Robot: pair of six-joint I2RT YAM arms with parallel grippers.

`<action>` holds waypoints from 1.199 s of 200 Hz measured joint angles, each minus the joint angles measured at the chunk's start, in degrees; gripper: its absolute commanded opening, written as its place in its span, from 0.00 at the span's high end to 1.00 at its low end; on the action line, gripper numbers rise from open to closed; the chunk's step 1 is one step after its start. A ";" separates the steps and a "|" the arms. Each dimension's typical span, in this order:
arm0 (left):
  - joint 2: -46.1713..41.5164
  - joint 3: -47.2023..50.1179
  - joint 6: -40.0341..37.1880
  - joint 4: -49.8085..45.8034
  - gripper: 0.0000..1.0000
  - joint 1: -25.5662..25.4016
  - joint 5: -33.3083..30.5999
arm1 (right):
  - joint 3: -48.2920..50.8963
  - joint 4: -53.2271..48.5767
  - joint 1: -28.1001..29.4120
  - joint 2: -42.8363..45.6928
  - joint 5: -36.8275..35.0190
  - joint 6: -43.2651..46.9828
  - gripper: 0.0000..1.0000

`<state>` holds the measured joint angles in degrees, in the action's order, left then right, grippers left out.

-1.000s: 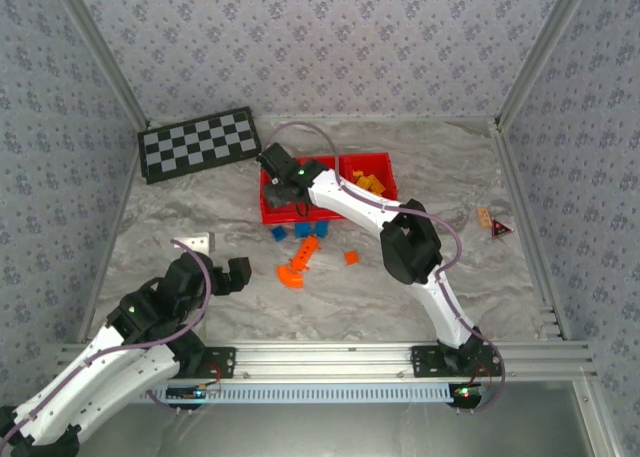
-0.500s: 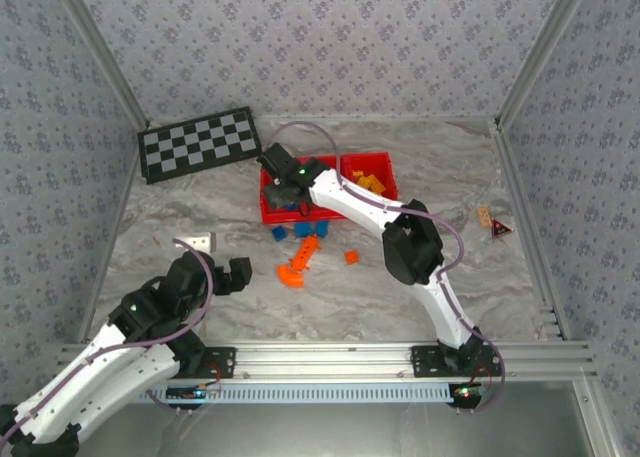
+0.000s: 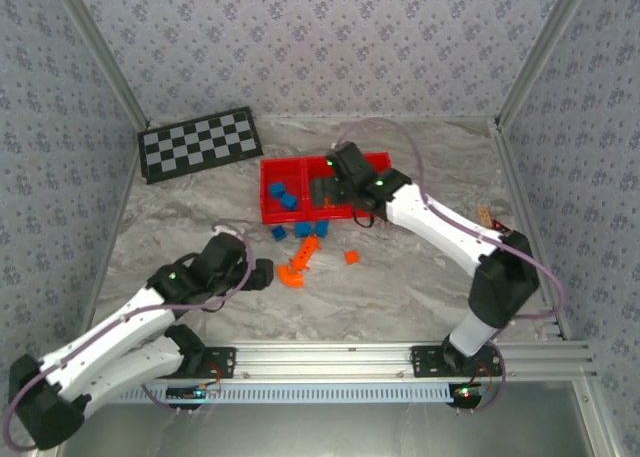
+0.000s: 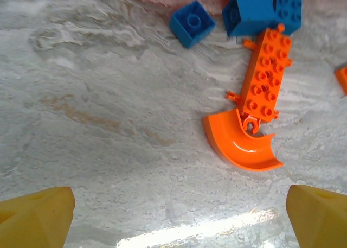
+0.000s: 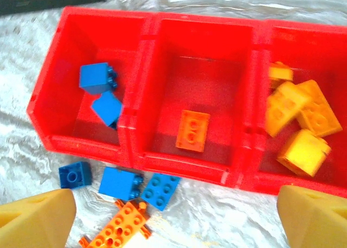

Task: Sort the legos into containers by color
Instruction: Pick up the lego from the center of the table.

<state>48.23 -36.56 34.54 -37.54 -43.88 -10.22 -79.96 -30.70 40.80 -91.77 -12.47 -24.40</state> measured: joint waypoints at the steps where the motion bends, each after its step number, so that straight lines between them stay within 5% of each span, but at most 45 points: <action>1: 0.66 -0.26 -0.13 0.02 0.00 0.02 0.20 | 0.20 0.07 -0.11 0.17 0.00 -0.07 0.00; 67: 31.41 -19.96 -9.42 -0.15 0.01 -1.95 5.81 | 17.84 2.34 -9.62 19.65 1.55 -0.42 0.00; 128: 53.77 -37.75 -16.28 -4.55 0.14 -6.08 5.64 | 29.33 4.22 -20.63 35.80 5.53 -0.48 0.00; 240: 59.78 -40.24 -17.99 -7.26 0.25 -3.21 4.90 | 33.33 4.20 -26.73 38.38 10.64 -0.90 0.00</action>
<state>108.01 -76.79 16.56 -44.80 -47.09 -5.32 -46.63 -26.50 14.06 -53.39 -1.83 -25.30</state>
